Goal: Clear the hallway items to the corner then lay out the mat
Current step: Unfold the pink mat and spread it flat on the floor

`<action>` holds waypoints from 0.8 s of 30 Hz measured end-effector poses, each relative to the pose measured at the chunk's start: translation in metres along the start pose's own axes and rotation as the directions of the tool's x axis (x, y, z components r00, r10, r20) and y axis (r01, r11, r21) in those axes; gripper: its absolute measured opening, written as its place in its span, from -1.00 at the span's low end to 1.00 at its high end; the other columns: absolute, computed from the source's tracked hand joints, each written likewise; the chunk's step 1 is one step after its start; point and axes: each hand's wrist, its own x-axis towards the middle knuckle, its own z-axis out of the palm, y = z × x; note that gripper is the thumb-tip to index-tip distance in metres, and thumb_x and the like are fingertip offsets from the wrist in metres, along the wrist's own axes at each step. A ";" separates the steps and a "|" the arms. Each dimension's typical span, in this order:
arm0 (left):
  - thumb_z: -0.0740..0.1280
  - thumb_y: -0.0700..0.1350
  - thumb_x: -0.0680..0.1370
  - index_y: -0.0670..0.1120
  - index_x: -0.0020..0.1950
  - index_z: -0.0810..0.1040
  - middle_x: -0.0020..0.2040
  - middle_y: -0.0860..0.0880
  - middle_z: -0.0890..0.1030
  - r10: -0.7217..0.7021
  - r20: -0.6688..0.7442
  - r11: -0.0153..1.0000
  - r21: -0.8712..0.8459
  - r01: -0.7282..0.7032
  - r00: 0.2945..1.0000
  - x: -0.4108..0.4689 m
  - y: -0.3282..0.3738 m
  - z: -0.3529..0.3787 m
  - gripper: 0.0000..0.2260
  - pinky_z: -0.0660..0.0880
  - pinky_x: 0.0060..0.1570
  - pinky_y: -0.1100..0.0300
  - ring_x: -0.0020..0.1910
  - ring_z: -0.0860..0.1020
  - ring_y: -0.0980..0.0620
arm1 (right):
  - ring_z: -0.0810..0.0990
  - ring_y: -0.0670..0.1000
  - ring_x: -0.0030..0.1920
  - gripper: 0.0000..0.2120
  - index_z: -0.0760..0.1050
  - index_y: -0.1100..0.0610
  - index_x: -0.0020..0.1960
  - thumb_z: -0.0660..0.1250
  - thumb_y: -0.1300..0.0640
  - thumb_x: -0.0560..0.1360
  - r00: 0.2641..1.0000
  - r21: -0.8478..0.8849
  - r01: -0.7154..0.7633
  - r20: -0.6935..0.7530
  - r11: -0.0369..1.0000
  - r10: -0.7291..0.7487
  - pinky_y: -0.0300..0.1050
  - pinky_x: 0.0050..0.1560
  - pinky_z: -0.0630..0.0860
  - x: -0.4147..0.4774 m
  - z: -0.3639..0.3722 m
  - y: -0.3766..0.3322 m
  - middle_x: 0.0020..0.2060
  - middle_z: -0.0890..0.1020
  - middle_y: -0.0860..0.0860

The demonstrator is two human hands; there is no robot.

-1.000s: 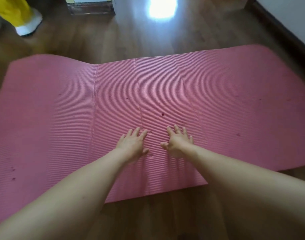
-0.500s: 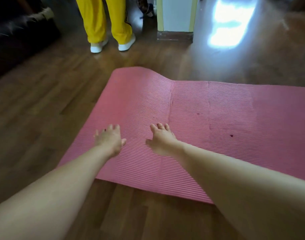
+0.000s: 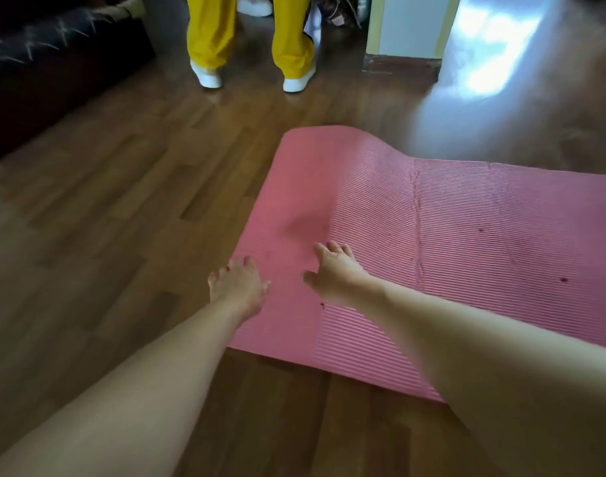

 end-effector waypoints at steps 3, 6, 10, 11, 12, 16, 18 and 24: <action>0.16 0.12 0.59 -0.15 0.44 0.22 0.42 -0.21 0.26 -0.052 0.062 0.998 -0.042 0.055 0.997 0.013 -0.019 0.015 -0.48 0.23 0.34 -0.12 0.37 0.30 -0.23 | -0.15 0.17 0.52 -0.39 -0.01 0.09 0.53 0.15 -0.01 0.58 0.999 0.001 -0.026 0.029 1.000 0.026 0.13 0.49 0.01 0.006 0.015 -0.012 0.54 -0.03 0.08; 0.15 0.14 0.59 -0.16 0.46 0.21 0.43 -0.25 0.22 -0.150 0.152 0.979 -0.113 0.168 0.977 0.023 -0.035 0.033 -0.45 0.24 0.33 -0.12 0.38 0.27 -0.26 | -0.18 0.17 0.52 -0.39 -0.05 0.09 0.54 0.15 0.01 0.59 0.996 -0.001 -0.047 0.076 0.999 0.047 0.11 0.51 -0.05 0.009 0.033 -0.019 0.54 -0.07 0.09; 0.18 0.14 0.57 -0.23 0.51 0.07 0.45 -0.29 0.22 -0.207 0.192 0.935 -0.251 0.252 0.959 0.035 -0.042 0.047 -0.34 0.24 0.37 -0.14 0.41 0.25 -0.29 | -0.20 0.16 0.52 -0.37 -0.09 0.08 0.55 0.14 0.01 0.60 0.993 -0.012 -0.068 0.096 0.998 0.069 0.11 0.50 -0.08 0.008 0.040 -0.027 0.54 -0.09 0.07; 0.19 0.14 0.57 -0.24 0.51 0.06 0.45 -0.29 0.23 -0.221 0.193 0.921 -0.281 0.270 0.956 0.038 -0.043 0.049 -0.32 0.25 0.36 -0.14 0.41 0.25 -0.29 | -0.19 0.16 0.52 -0.37 -0.08 0.09 0.55 0.14 0.00 0.60 0.994 -0.021 -0.067 0.089 0.998 0.068 0.11 0.51 -0.08 0.010 0.040 -0.029 0.54 -0.08 0.07; 0.20 0.15 0.57 -0.25 0.50 0.06 0.45 -0.29 0.24 -0.250 0.191 0.905 -0.303 0.299 0.949 0.042 -0.043 0.049 -0.31 0.25 0.35 -0.13 0.41 0.24 -0.29 | -0.18 0.16 0.52 -0.38 -0.07 0.09 0.55 0.14 0.00 0.60 0.995 -0.028 -0.059 0.083 0.998 0.061 0.11 0.51 -0.07 0.012 0.039 -0.032 0.54 -0.07 0.07; 0.18 0.21 0.55 -0.22 0.49 0.16 0.45 -0.25 0.24 -0.368 0.222 0.855 -0.302 0.422 0.903 0.054 -0.045 0.047 -0.32 0.18 0.35 -0.11 0.42 0.19 -0.25 | -0.14 0.15 0.53 -0.39 -0.03 0.10 0.54 0.14 -0.03 0.60 0.998 -0.051 -0.022 0.062 0.998 0.025 0.11 0.51 -0.04 0.017 0.028 -0.038 0.54 -0.04 0.06; 0.14 0.23 0.55 -0.18 0.47 0.24 0.46 -0.25 0.23 -0.375 0.272 0.850 -0.282 0.446 0.886 0.057 -0.046 0.049 -0.36 0.16 0.37 -0.08 0.43 0.18 -0.25 | -0.14 0.15 0.53 -0.39 -0.02 0.10 0.54 0.15 -0.03 0.60 0.998 -0.039 -0.023 0.057 0.999 0.025 0.10 0.51 -0.04 0.015 0.025 -0.036 0.54 -0.03 0.06; 0.31 0.15 0.50 -0.20 0.42 0.31 0.36 -0.23 0.32 -0.478 0.228 0.753 -0.391 0.529 0.848 0.049 -0.042 0.040 -0.38 0.32 0.32 -0.05 0.31 0.36 -0.24 | -0.11 0.16 0.53 -0.39 0.00 0.11 0.53 0.15 -0.05 0.59 0.999 -0.048 -0.019 0.038 0.999 0.021 0.10 0.49 0.02 0.017 0.015 -0.025 0.54 -0.01 0.06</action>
